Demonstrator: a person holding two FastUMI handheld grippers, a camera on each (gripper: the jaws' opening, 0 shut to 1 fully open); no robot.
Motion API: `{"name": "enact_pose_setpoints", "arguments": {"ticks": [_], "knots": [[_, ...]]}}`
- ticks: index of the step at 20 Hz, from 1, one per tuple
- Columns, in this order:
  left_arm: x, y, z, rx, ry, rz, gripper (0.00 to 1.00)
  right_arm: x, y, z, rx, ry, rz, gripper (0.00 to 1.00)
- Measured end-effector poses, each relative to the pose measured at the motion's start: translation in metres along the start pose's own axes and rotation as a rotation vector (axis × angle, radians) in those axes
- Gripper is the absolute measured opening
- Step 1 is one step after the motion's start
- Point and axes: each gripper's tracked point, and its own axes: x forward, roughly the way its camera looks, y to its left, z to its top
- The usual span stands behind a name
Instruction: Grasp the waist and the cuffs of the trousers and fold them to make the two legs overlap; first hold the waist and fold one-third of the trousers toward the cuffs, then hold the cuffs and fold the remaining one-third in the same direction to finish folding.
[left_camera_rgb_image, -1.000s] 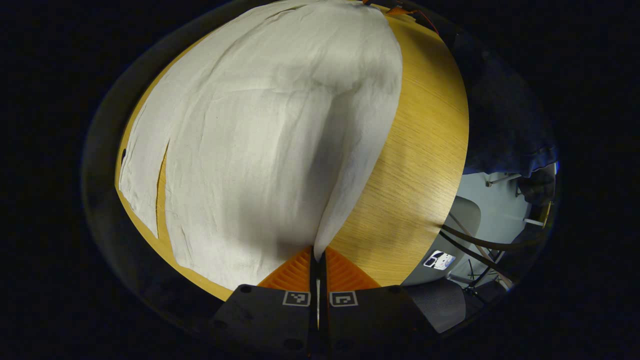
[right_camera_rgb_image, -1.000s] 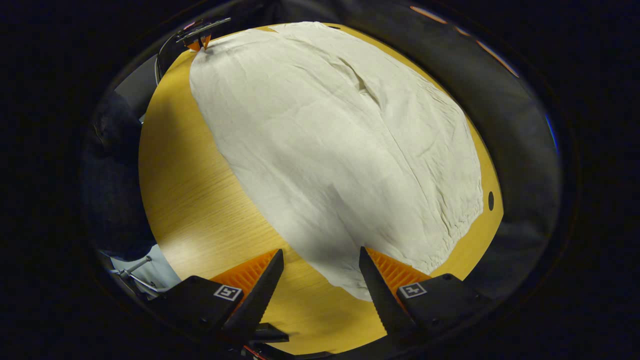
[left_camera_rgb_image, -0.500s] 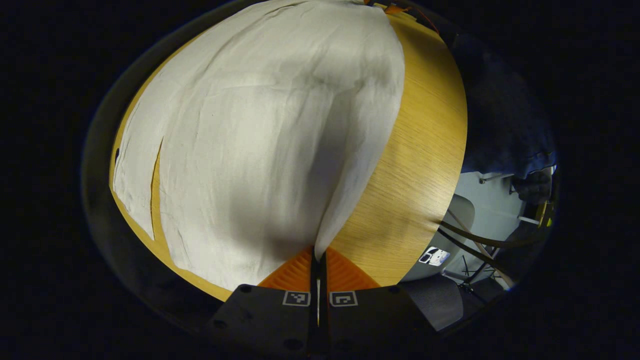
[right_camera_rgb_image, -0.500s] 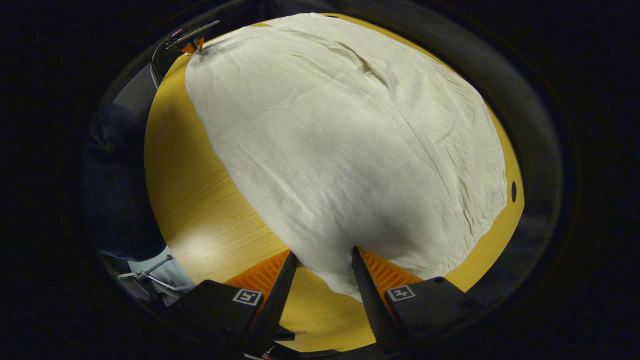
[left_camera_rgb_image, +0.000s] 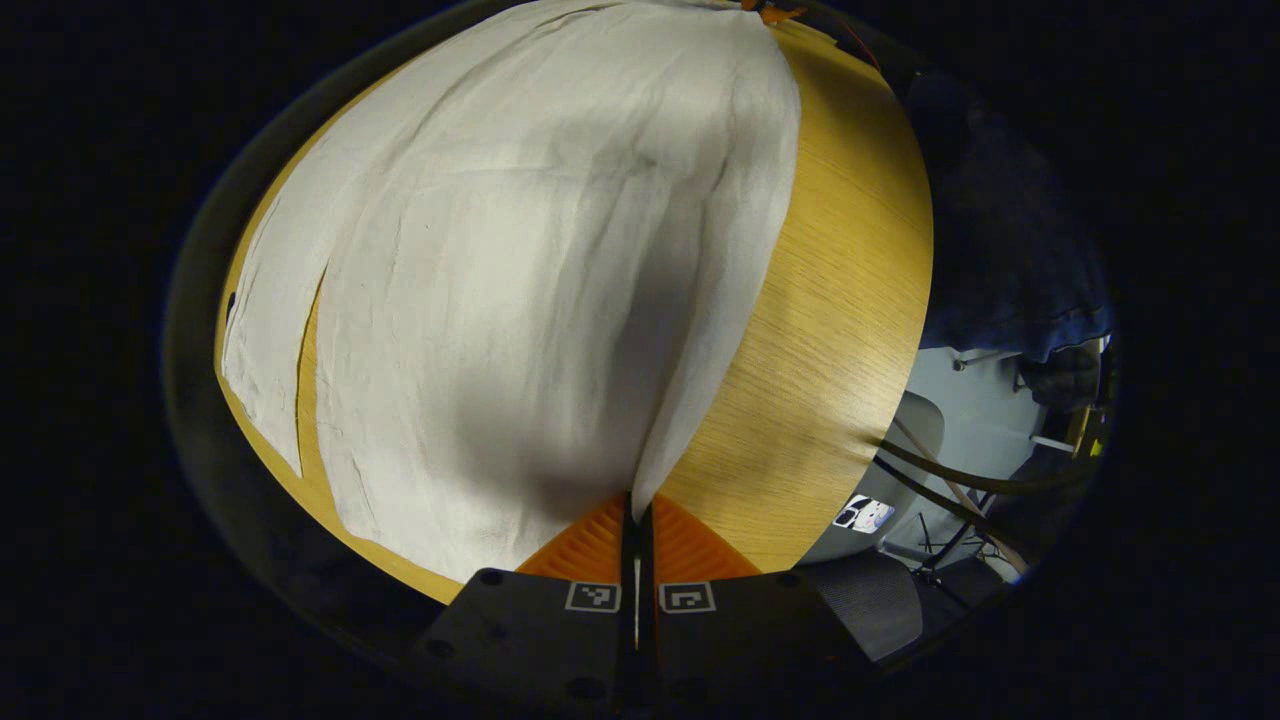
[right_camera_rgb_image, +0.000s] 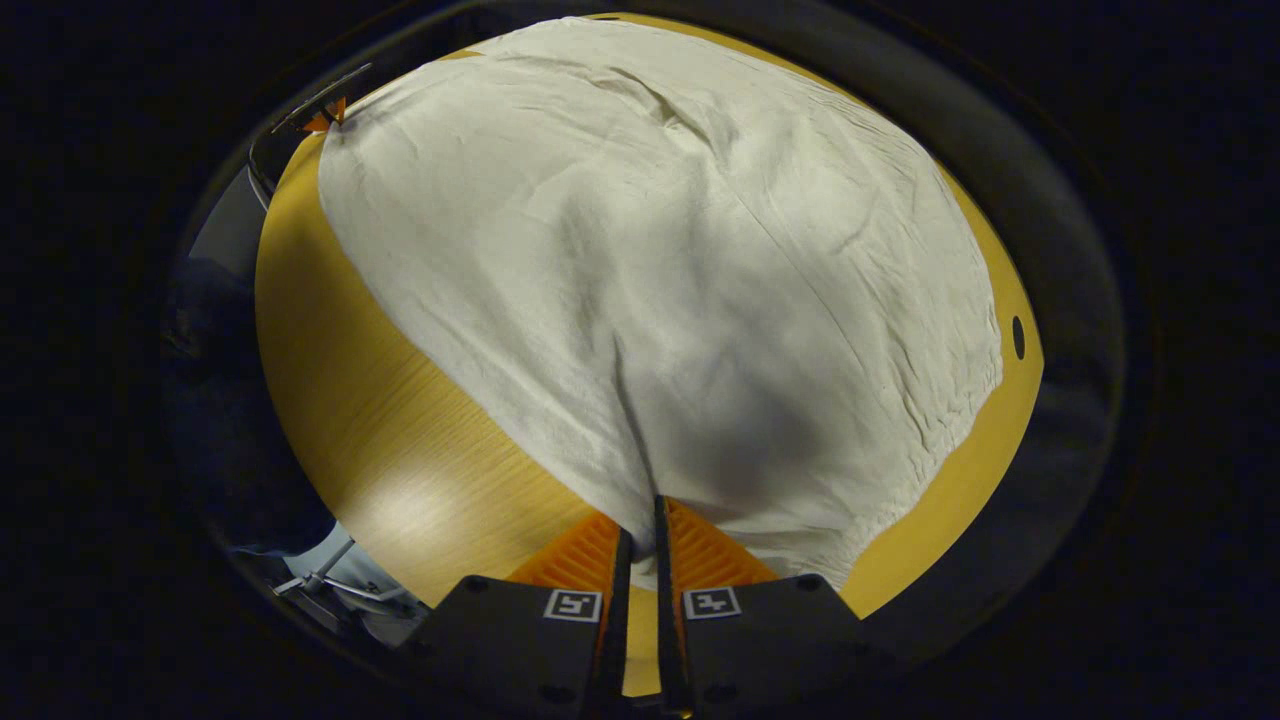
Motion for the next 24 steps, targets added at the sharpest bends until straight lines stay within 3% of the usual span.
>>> {"name": "enact_pose_setpoints", "arguments": {"ticks": [2,7,10,13,14,18,24], "knots": [[0.000,-0.001,0.001,-0.009,-0.005,0.002,0.00,0.001,0.001,-0.001,0.016,0.009,-0.007,0.10],[-0.003,0.003,0.002,-0.054,-0.027,0.002,0.00,0.000,0.000,0.000,0.063,-0.012,-0.036,0.10],[-0.002,0.004,0.004,-0.132,-0.072,0.031,0.00,-0.001,-0.001,0.001,0.112,-0.047,-0.071,0.10],[-0.004,0.008,0.010,-0.257,-0.152,0.105,0.00,-0.006,-0.003,0.004,0.206,-0.093,-0.108,0.07],[-0.008,0.011,0.015,-0.302,-0.191,0.126,0.00,-0.010,-0.004,0.005,0.243,-0.112,-0.122,0.10],[-0.031,0.043,0.036,-0.560,-0.369,0.220,0.00,-0.033,-0.016,0.018,0.414,-0.222,-0.160,0.10],[-0.095,0.144,0.068,-0.871,-0.587,0.456,0.00,-0.064,-0.044,0.047,0.634,-0.378,-0.223,0.10]]}}
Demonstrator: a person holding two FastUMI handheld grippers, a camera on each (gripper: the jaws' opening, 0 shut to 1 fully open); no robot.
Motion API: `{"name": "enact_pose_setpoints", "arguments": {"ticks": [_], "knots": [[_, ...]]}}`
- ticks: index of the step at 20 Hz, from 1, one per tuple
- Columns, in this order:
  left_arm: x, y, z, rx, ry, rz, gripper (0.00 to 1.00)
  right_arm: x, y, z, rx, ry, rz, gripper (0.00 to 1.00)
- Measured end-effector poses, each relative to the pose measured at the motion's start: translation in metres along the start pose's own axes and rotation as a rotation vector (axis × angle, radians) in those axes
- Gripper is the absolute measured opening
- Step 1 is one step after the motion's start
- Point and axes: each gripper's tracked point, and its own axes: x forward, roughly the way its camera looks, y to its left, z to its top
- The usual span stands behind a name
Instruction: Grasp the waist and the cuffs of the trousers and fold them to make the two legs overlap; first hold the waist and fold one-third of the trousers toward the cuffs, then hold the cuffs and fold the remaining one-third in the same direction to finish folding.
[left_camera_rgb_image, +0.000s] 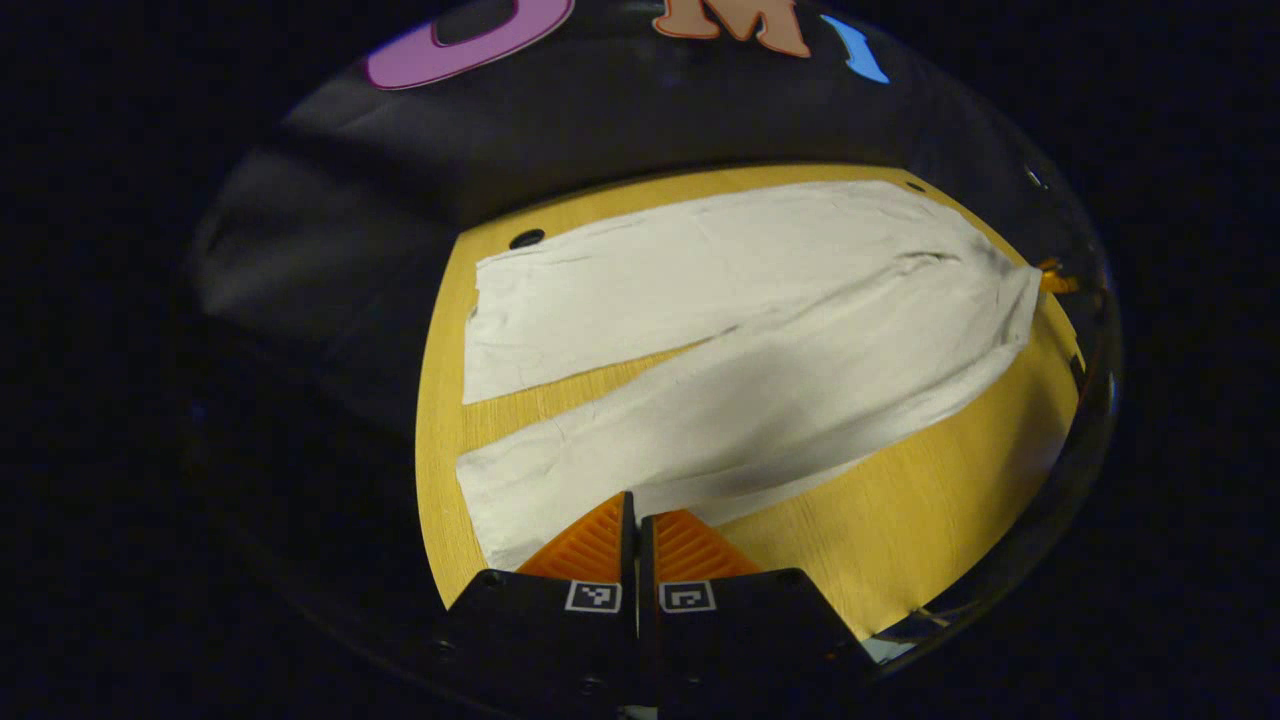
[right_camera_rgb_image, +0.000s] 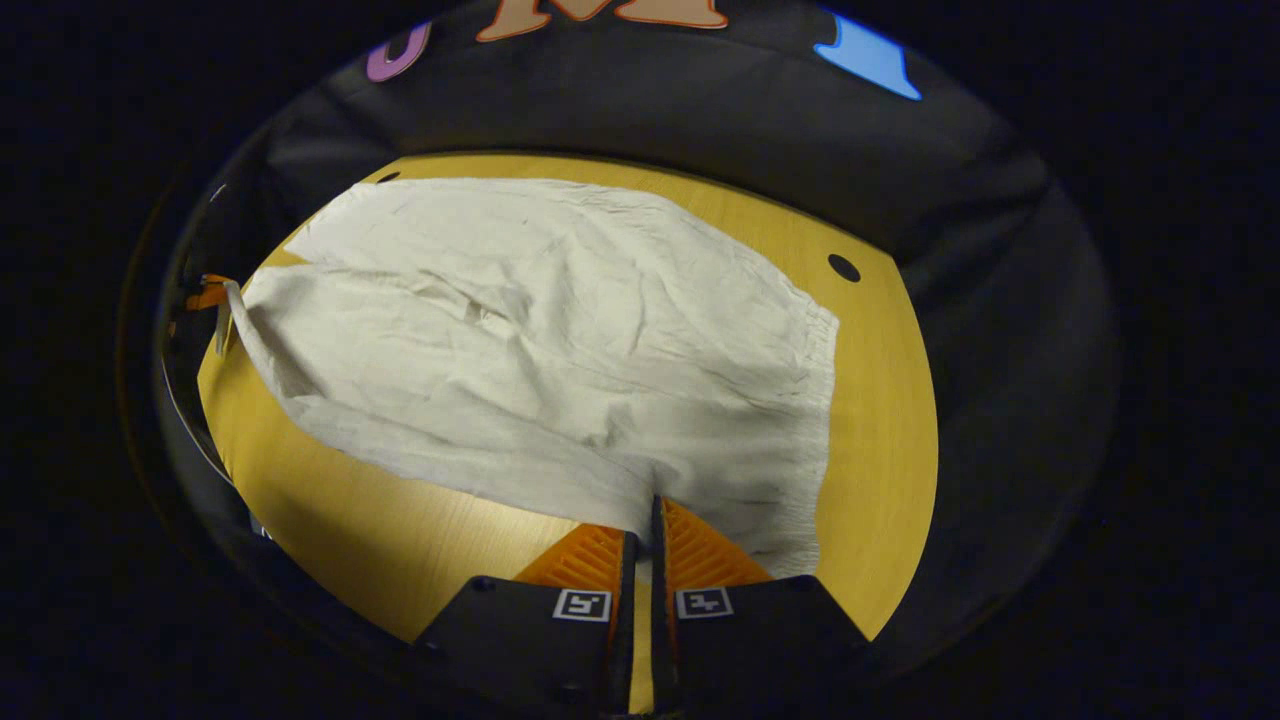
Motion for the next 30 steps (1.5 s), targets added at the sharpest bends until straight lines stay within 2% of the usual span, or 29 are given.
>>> {"name": "enact_pose_setpoints", "arguments": {"ticks": [2,6,7,8,9,11,12,15,19,22,24,25,27,28,29,30], "knots": [[0.009,0.021,0.042,-0.061,-0.076,0.073,0.00,-0.002,-0.001,0.022,0.086,-0.054,-0.003,0.10],[0.032,0.058,0.131,-0.214,-0.218,0.142,0.00,-0.007,-0.011,0.077,0.234,-0.207,-0.017,0.09],[-0.004,0.058,0.141,-0.241,-0.254,0.157,0.00,-0.009,-0.015,0.094,0.255,-0.245,-0.021,0.07],[0.023,0.074,0.179,-0.261,-0.279,0.180,0.00,-0.008,-0.017,0.110,0.274,-0.279,-0.022,0.09],[0.030,0.083,0.182,-0.279,-0.304,0.200,0.00,-0.010,-0.019,0.125,0.288,-0.315,-0.024,0.10],[0.013,0.099,0.232,-0.313,-0.356,0.215,0.00,-0.009,-0.025,0.157,0.293,-0.366,-0.043,0.10],[0.022,0.109,0.255,-0.327,-0.371,0.222,0.00,-0.003,-0.029,0.169,0.296,-0.383,-0.051,0.10],[0.041,0.120,0.288,-0.361,-0.406,0.226,0.00,0.028,-0.039,0.204,0.309,-0.421,-0.079,0.10],[0.099,0.123,0.306,-0.359,-0.419,0.229,0.00,0.082,-0.047,0.241,0.332,-0.441,-0.084,0.09],[0.143,0.124,0.302,-0.334,-0.389,0.240,0.00,0.127,-0.045,0.242,0.376,-0.406,-0.067,0.09],[0.156,0.123,0.304,-0.329,-0.397,0.247,0.00,0.144,-0.044,0.238,0.404,-0.386,-0.052,0.07],[0.159,0.123,0.305,-0.332,-0.409,0.250,0.00,0.150,-0.044,0.239,0.408,-0.387,-0.051,0.10],[0.164,0.126,0.307,-0.351,-0.429,0.255,0.00,0.153,-0.042,0.242,0.406,-0.405,-0.051,0.14],[0.165,0.126,0.307,-0.365,-0.435,0.249,0.00,0.150,-0.042,0.244,0.407,-0.414,-0.051,0.23],[0.165,0.122,0.309,-0.390,-0.441,0.235,0.06,0.146,-0.042,0.245,0.413,-0.421,-0.041,0.48],[0.159,0.117,0.309,-0.419,-0.444,0.210,0.37,0.143,-0.042,0.246,0.416,-0.423,-0.043,0.74]]}}
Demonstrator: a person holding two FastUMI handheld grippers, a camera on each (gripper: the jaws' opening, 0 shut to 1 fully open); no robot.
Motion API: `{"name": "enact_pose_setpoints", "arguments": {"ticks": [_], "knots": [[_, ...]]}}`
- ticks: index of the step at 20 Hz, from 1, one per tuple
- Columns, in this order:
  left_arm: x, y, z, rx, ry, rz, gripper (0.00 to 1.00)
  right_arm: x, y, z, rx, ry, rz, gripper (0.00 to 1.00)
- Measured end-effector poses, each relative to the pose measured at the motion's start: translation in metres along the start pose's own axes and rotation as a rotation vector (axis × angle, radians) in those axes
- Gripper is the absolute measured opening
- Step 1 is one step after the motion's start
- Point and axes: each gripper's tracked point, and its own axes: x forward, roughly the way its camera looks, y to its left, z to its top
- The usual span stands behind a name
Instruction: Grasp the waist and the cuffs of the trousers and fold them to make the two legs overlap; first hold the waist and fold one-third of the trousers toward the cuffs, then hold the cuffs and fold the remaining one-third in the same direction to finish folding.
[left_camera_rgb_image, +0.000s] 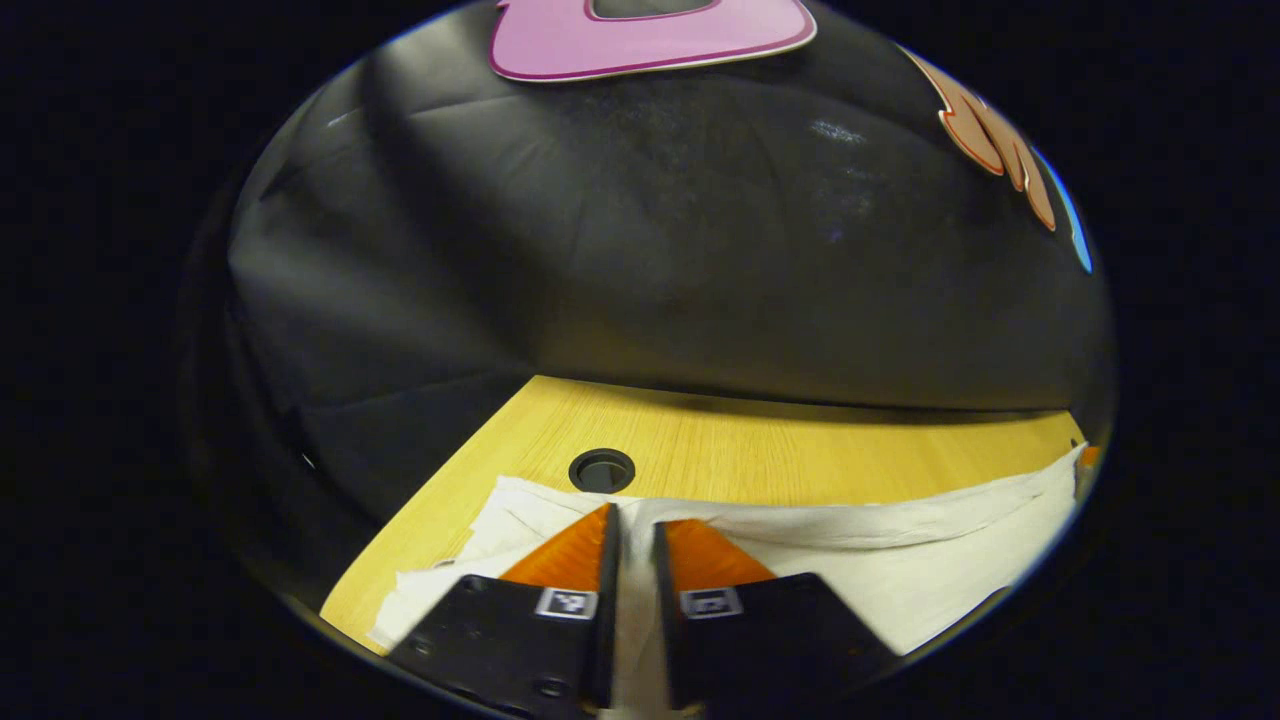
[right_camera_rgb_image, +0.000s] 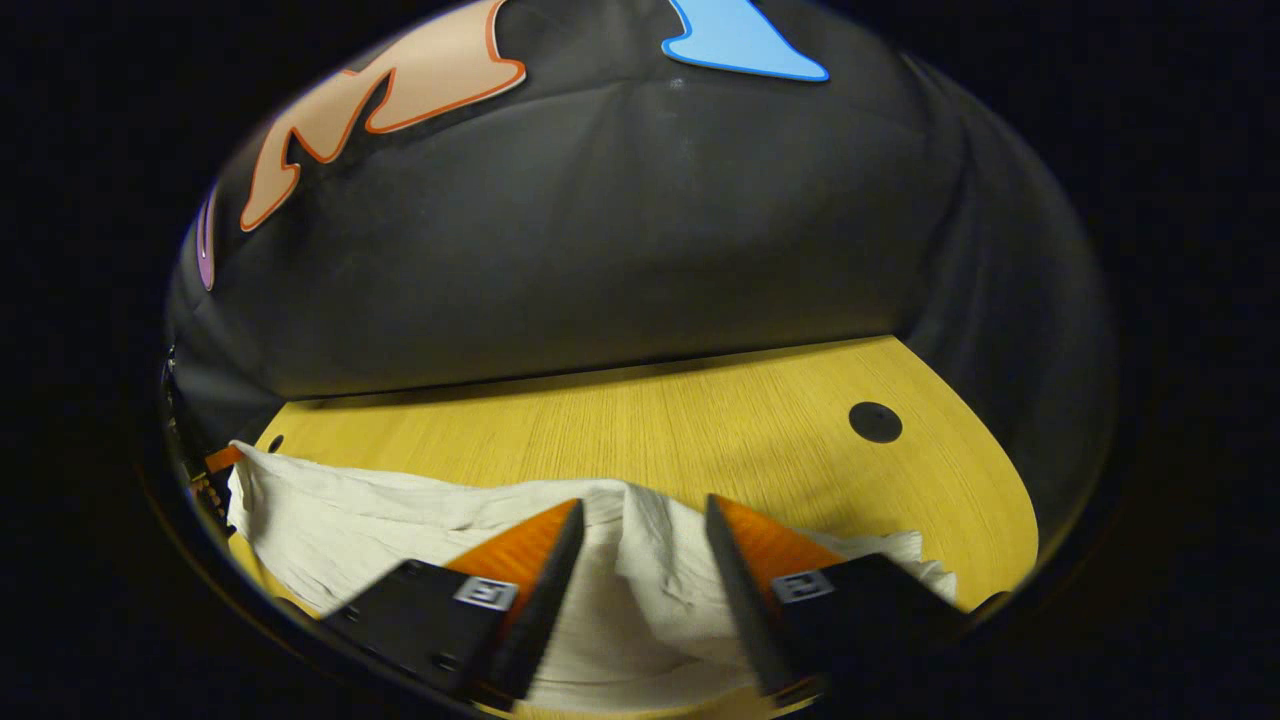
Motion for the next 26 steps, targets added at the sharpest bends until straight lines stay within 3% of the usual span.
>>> {"name": "enact_pose_setpoints", "arguments": {"ticks": [1,2,3,4,11,13,17,21,26], "knots": [[-0.004,0.000,-0.004,-0.026,0.000,0.002,0.68,-0.007,0.000,0.004,0.005,-0.002,0.007,1.00],[-0.017,0.002,0.004,-0.045,-0.004,0.016,0.99,-0.013,-0.002,0.008,0.006,-0.012,0.007,0.98],[-0.021,0.000,0.007,-0.060,-0.006,0.013,0.94,-0.021,-0.007,0.014,0.004,-0.022,0.002,0.93],[-0.029,-0.001,0.013,-0.074,-0.017,-0.001,0.93,-0.030,-0.010,0.020,0.006,-0.036,-0.002,0.97],[-0.120,-0.005,0.043,-0.009,-0.096,-0.027,0.96,-0.109,-0.085,0.049,0.080,-0.119,-0.077,0.92],[-0.150,-0.005,0.042,0.005,-0.104,-0.025,0.96,-0.120,-0.121,0.041,0.062,-0.120,-0.130,0.92],[-0.206,-0.004,0.028,-0.005,-0.121,0.003,0.96,-0.127,-0.152,0.001,0.088,-0.058,-0.150,0.93],[-0.253,-0.011,0.011,-0.031,-0.131,0.037,0.95,-0.114,-0.163,-0.046,0.126,0.017,-0.122,0.97],[-0.291,-0.027,-0.014,-0.044,-0.125,0.094,0.95,-0.088,-0.161,-0.079,0.245,0.069,-0.068,0.93]]}}
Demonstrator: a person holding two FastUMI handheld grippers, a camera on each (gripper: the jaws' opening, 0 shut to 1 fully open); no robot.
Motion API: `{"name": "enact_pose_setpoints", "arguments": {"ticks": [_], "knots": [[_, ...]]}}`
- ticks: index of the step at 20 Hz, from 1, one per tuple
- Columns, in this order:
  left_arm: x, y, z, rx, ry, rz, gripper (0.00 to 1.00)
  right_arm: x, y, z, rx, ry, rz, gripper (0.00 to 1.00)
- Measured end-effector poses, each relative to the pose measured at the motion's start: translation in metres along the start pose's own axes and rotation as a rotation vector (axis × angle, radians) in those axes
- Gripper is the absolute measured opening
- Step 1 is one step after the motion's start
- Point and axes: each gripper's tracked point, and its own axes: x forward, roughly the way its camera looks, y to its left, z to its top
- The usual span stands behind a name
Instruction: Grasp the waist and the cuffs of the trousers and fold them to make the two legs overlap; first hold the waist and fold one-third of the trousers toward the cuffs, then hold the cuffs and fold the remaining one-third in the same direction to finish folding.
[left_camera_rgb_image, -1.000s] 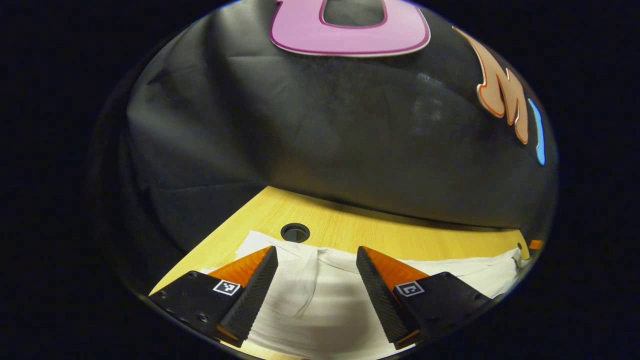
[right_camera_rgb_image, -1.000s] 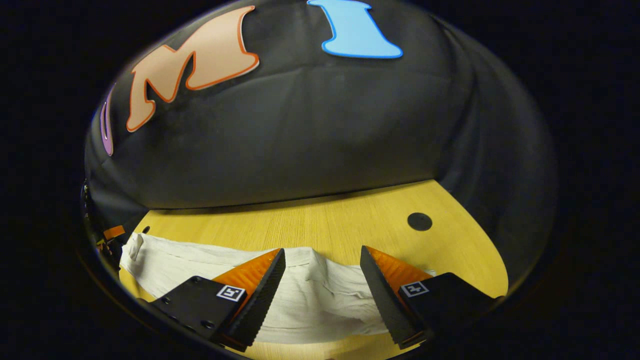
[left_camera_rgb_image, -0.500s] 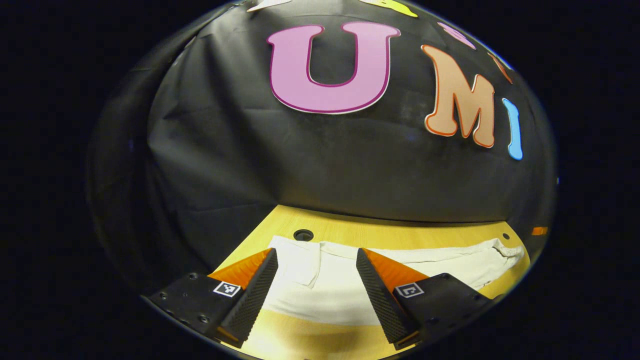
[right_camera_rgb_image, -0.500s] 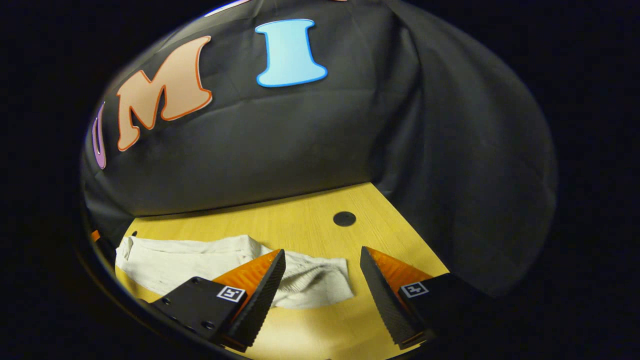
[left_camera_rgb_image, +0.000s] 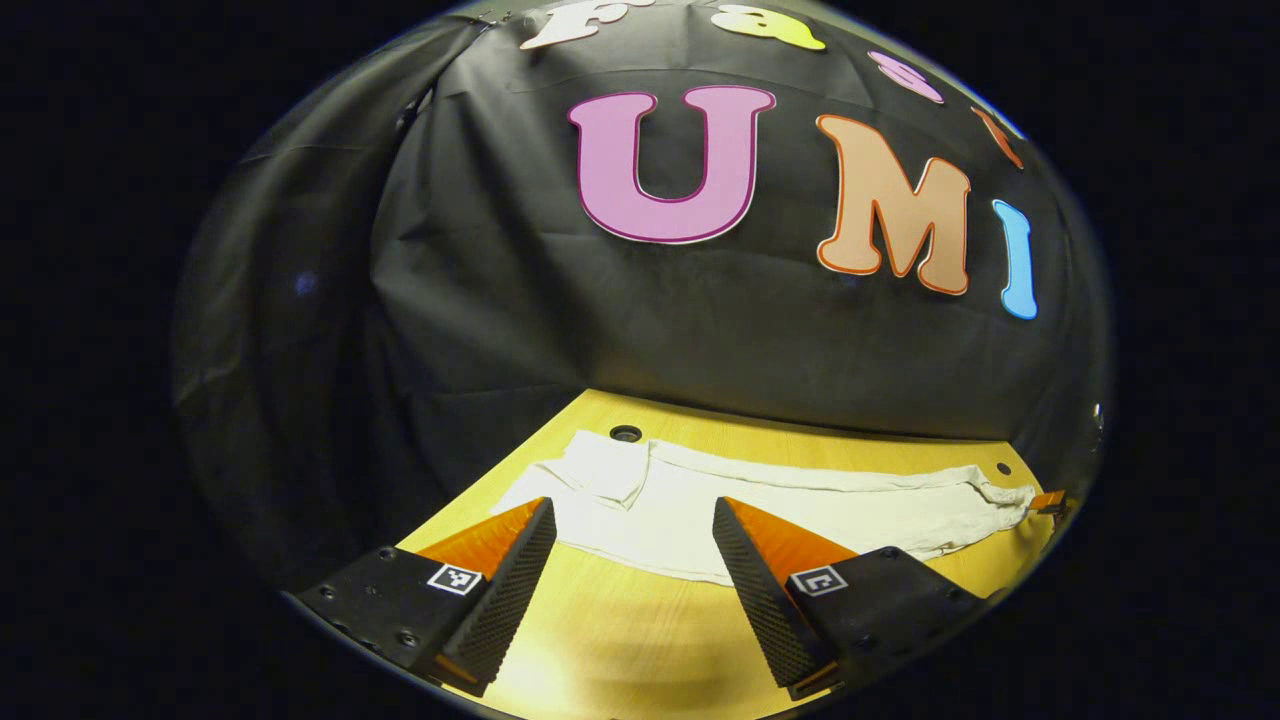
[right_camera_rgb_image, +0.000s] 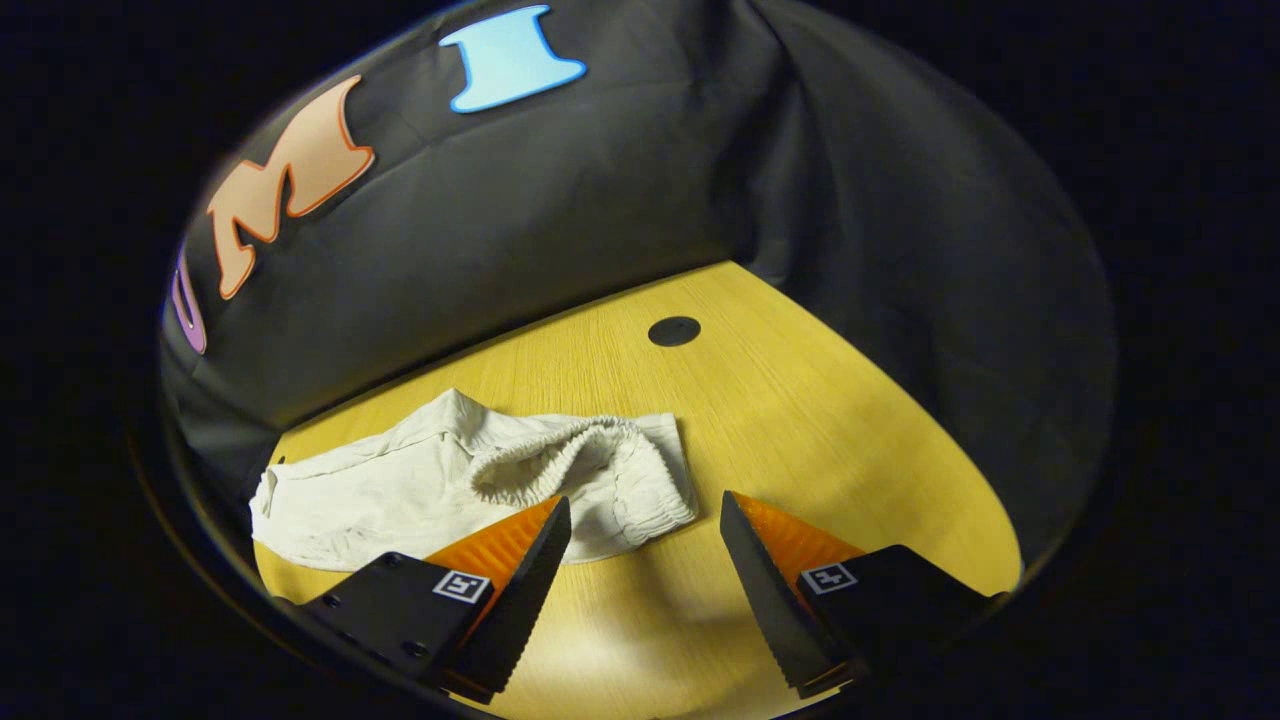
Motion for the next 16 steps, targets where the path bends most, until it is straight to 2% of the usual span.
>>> {"name": "enact_pose_setpoints", "arguments": {"ticks": [1,2,3,5,6,8,10,12,13,14,15,16], "knots": [[-0.004,-0.004,-0.003,-0.005,0.001,0.005,0.95,0.003,-0.001,-0.003,0.033,0.007,0.008,0.97],[-0.008,-0.006,-0.004,-0.008,0.000,0.012,0.95,0.007,0.000,-0.004,0.059,0.009,0.012,0.93],[-0.012,-0.005,-0.003,-0.011,-0.005,0.026,0.95,0.011,0.002,-0.003,0.076,0.008,0.025,0.97],[-0.016,-0.007,-0.001,-0.015,-0.021,0.046,0.93,0.016,0.003,-0.005,0.090,0.007,0.034,0.93],[-0.018,-0.008,0.001,-0.017,-0.025,0.049,0.95,0.020,0.003,-0.007,0.088,0.005,0.037,0.93],[-0.019,-0.011,0.003,-0.016,-0.031,0.051,0.95,0.025,-0.001,-0.008,0.084,-0.008,0.027,0.70],[-0.020,-0.016,0.004,-0.013,-0.033,0.047,0.95,0.027,-0.001,-0.008,0.108,-0.009,0.028,0.67],[-0.018,-0.022,0.003,-0.010,-0.028,0.038,0.96,0.031,0.000,-0.004,0.138,-0.016,0.030,0.46],[-0.018,-0.026,0.004,-0.007,-0.026,0.032,0.96,0.030,0.000,0.001,0.159,-0.023,0.027,0.40],[-0.018,-0.031,0.003,-0.004,-0.027,0.024,0.96,0.028,0.002,0.002,0.166,-0.020,0.032,0.20],[-0.018,-0.034,0.004,-0.002,-0.029,0.016,0.95,0.025,0.001,0.004,0.163,-0.025,0.024,0.24],[-0.016,-0.037,0.004,-0.002,-0.028,0.011,0.96,0.024,0.002,0.005,0.145,-0.025,0.022,0.17]]}}
